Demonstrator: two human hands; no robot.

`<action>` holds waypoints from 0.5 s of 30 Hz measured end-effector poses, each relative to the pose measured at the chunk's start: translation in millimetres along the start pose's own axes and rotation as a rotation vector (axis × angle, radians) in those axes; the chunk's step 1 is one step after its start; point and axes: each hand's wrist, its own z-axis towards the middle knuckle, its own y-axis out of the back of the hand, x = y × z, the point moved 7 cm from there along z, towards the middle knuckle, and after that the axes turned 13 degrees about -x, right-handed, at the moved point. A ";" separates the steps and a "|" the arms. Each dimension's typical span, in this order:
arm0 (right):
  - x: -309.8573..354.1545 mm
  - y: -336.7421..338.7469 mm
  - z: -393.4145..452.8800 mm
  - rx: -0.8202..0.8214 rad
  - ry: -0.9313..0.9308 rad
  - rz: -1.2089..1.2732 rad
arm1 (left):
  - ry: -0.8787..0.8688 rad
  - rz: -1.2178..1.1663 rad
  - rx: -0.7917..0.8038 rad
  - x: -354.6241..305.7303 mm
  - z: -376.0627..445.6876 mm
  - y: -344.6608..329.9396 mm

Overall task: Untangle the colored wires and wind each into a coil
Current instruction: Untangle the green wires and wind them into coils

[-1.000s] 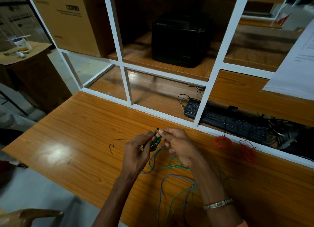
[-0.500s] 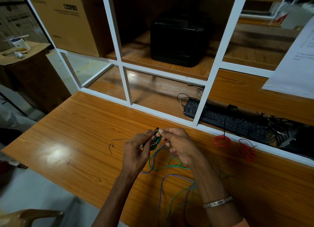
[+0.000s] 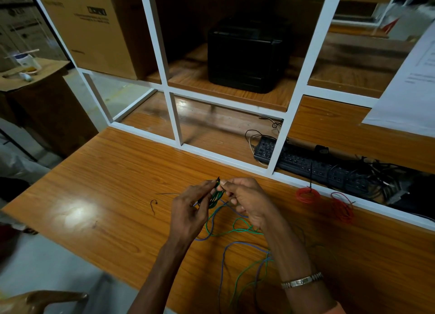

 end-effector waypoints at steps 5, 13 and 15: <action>1.0 2.4 -2.5 0.012 -0.009 0.047 | 0.005 -0.011 -0.002 1.5 -2.6 -0.8; 1.9 3.4 -2.9 -0.007 -0.004 0.014 | -0.012 -0.052 0.001 -3.9 -2.0 1.6; -0.1 2.4 -3.1 -0.013 -0.015 0.006 | -0.026 -0.047 -0.004 -6.6 -2.3 2.3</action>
